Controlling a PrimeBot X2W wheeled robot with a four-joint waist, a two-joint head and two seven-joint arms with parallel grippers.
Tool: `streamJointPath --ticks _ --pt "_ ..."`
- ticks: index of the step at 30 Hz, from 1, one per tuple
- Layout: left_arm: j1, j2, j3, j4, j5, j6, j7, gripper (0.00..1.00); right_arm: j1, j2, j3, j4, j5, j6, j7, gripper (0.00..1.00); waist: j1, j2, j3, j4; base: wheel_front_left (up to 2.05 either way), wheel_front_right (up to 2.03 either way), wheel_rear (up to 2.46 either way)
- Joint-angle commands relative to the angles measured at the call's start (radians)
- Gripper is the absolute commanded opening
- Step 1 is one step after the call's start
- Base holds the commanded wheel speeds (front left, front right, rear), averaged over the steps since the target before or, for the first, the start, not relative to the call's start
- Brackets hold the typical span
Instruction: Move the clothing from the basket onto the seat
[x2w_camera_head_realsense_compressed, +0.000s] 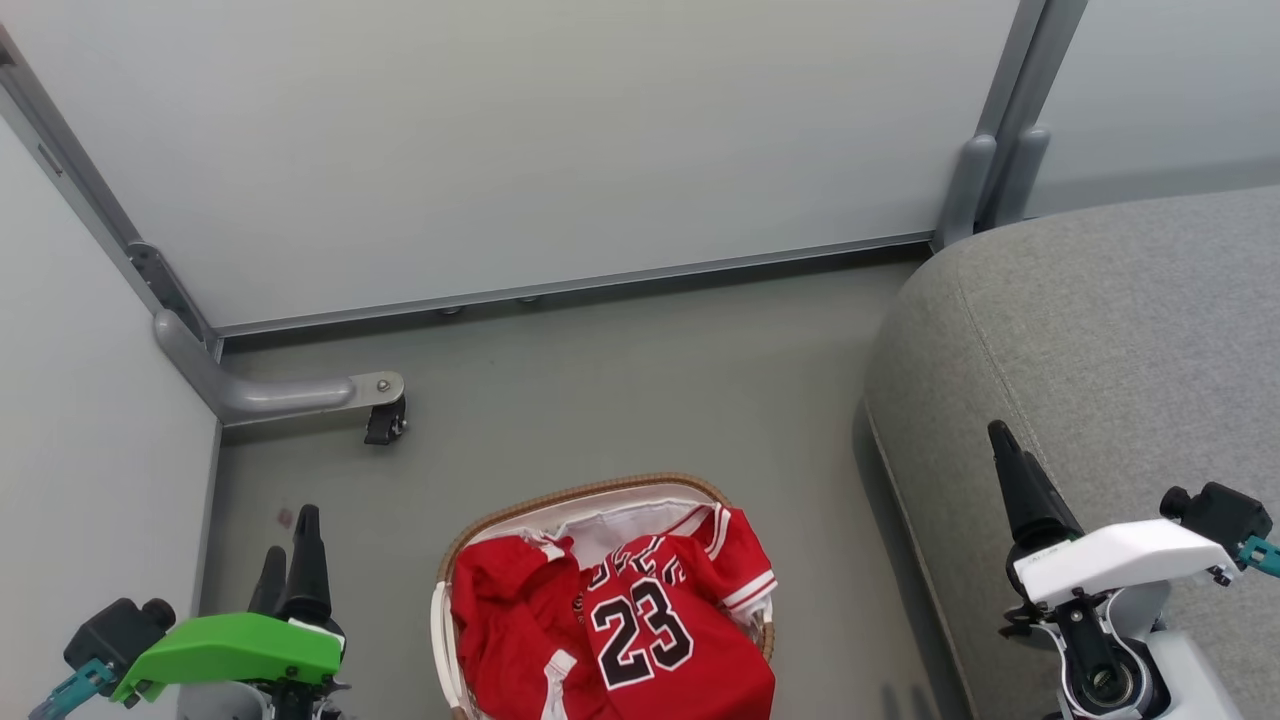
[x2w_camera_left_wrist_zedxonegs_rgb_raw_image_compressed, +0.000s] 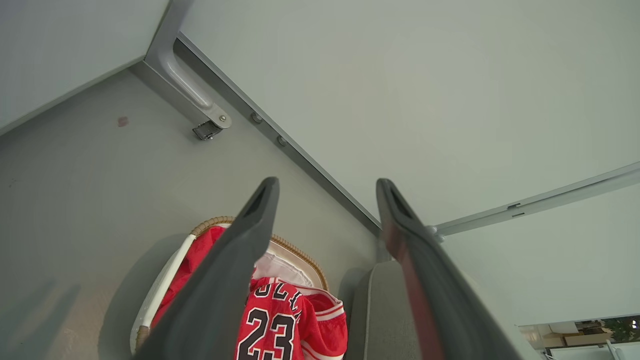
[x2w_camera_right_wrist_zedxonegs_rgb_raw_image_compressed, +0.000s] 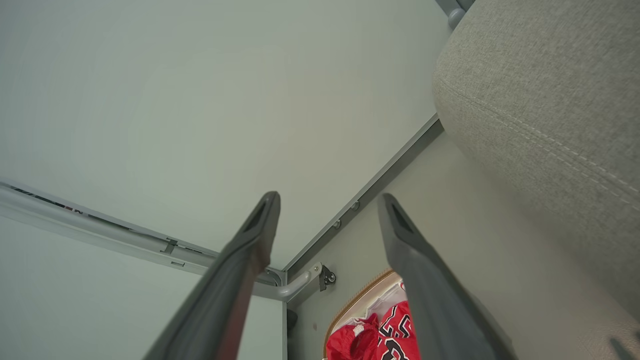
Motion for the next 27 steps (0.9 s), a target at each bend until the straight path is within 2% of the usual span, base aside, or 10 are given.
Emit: streamJointPath --ticks 1,27 --pt "-0.034 0.012 -0.004 -0.009 0.046 0.006 -0.011 1.00 -0.029 -0.011 0.006 -0.010 -0.041 0.000 -0.012 1.00 0.0000 0.0000 0.001 -0.001 0.00 0.00 0.00" --pt "-0.004 0.034 -0.040 -0.060 0.409 0.043 -0.095 1.00 -0.040 0.002 0.026 -0.024 -0.389 0.001 -0.096 1.00 0.0000 0.0000 0.001 -0.013 0.00 0.00 0.00"
